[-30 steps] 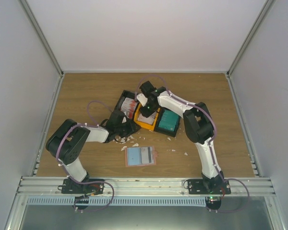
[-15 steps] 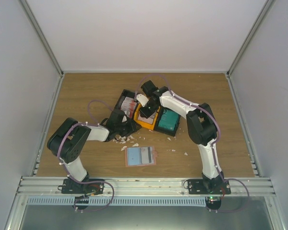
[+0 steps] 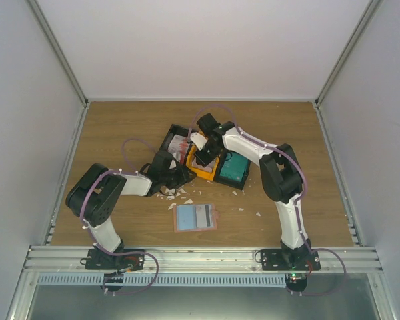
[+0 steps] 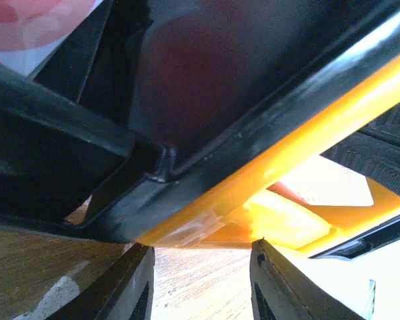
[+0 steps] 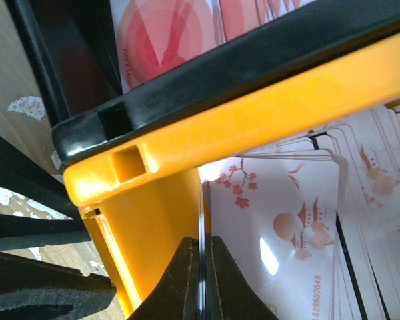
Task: Put the credit cards into the card holder
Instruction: Pick up the credit card from the storage box.
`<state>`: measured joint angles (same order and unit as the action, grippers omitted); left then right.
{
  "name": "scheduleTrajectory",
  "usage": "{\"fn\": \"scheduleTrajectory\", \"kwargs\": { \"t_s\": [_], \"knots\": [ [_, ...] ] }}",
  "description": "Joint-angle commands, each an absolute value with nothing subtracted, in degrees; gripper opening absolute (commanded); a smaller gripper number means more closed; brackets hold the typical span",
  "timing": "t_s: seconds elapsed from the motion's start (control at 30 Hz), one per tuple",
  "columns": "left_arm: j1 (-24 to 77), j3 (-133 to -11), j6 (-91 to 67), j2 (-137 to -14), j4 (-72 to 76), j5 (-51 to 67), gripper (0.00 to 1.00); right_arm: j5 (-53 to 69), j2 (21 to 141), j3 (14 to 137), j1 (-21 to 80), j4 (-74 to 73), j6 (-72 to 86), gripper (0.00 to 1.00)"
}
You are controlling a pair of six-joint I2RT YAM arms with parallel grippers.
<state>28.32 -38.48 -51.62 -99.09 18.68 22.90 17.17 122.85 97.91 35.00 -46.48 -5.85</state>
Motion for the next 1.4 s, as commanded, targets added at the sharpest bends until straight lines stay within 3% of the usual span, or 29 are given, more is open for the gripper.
{"fn": "scheduleTrajectory", "kwargs": {
  "t_s": [0.0,0.4,0.63,0.8,0.93,1.2,1.37],
  "knots": [
    [27.86,-39.35,-50.34,-98.97,20.01,21.38,0.42,14.18,120.84,98.76,34.98,-46.65,-4.8,0.0],
    [27.86,-34.89,-49.93,-88.23,21.71,21.83,0.53,11.51,108.46,97.6,34.98,-42.42,4.48,0.01],
    [27.61,-30.36,-49.83,-75.65,22.2,22.75,0.59,21.44,94.78,83.71,34.78,-29.19,24.3,0.0],
    [27.03,-27.14,-50.74,-65.77,22.75,26.02,0.63,35.8,86.07,68.78,34.88,-12.71,42.66,0.0],
    [26.64,-25.58,-53.38,-60.56,23.54,29.64,0.67,36.03,82.02,64.14,34.81,-9.17,45.66,0.01],
    [26.54,-27.05,-57.47,-62.85,32.33,40.53,0.7,41.45,76.91,60.5,33.72,-4.86,46.04,0.0],
    [26.55,-28.95,-59.45,-65.22,38.51,44.57,0.64,45.89,76.67,58.85,32.6,-1.59,46.23,0.01]
  ]
}}
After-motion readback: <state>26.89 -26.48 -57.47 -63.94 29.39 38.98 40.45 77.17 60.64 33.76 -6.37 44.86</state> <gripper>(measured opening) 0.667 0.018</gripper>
